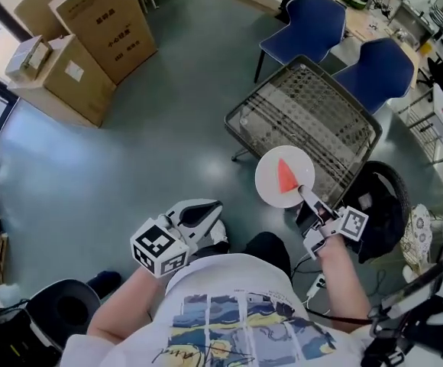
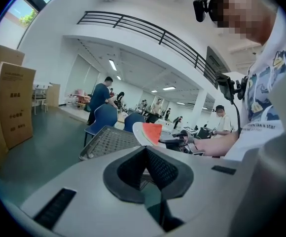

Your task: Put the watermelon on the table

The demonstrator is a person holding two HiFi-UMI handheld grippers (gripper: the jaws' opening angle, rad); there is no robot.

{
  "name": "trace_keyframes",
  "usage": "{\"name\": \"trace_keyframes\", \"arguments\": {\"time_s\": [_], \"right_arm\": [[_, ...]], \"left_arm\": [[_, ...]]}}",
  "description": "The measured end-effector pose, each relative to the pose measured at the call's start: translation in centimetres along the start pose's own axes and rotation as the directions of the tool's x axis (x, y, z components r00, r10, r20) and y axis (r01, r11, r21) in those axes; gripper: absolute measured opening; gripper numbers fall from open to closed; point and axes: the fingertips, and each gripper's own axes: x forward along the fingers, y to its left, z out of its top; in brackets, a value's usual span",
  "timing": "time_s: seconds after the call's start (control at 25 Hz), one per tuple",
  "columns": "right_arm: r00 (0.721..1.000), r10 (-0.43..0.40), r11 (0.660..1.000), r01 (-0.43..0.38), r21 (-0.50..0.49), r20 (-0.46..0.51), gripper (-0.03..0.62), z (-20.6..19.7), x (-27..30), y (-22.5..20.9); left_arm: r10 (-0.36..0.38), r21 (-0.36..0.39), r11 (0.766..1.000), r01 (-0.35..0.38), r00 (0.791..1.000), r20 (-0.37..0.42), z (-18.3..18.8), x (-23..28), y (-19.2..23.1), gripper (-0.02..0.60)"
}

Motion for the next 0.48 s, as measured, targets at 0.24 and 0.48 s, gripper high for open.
{"name": "trace_keyframes", "arguments": {"time_s": [0.24, 0.48], "right_arm": [[0.999, -0.036, 0.999, 0.036, 0.006, 0.032, 0.015, 5.2, 4.7, -4.0], [0.997, -0.077, 0.997, 0.077, 0.019, 0.01, 0.015, 12.8, 8.7, -9.6]], "left_arm": [[0.003, -0.035, 0.999, -0.003, 1.0, -0.001, 1.7, 2.7, 5.3, 0.009], [0.046, -0.075, 0.996, -0.047, 0.999, -0.018, 4.5, 7.8, 9.6, 0.009]]}}
